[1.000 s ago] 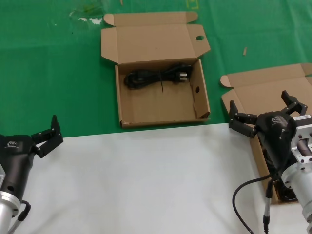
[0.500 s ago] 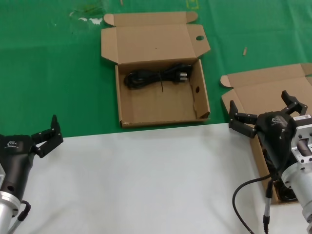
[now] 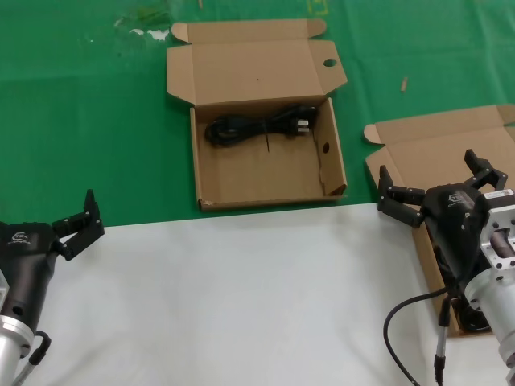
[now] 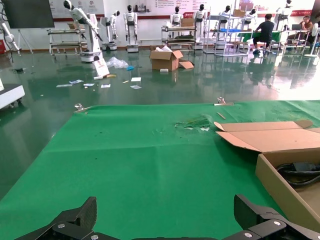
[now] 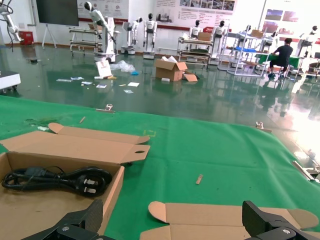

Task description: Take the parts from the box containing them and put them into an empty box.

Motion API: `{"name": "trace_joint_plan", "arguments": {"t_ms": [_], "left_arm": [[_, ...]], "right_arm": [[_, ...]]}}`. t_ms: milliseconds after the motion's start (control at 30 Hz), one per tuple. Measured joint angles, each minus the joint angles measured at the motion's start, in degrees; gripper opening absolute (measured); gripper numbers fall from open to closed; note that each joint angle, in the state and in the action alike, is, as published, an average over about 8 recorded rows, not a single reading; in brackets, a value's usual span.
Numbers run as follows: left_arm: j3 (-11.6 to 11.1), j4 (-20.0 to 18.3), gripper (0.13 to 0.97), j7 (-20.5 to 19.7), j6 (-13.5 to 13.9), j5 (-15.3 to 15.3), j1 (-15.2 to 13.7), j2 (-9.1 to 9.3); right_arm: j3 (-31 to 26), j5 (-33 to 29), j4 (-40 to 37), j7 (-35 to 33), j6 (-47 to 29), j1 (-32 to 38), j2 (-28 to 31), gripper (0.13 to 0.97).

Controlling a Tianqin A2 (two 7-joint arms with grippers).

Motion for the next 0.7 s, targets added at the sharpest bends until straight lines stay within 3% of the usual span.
{"name": "trace_joint_plan", "arguments": {"t_ms": [700], "left_arm": [[0.0,0.0,0.966,0.0,0.0,0.0,0.0,0.0]], "right_arm": [[0.0,0.0,0.0,0.0,0.0,0.0,0.0,0.966]]}}
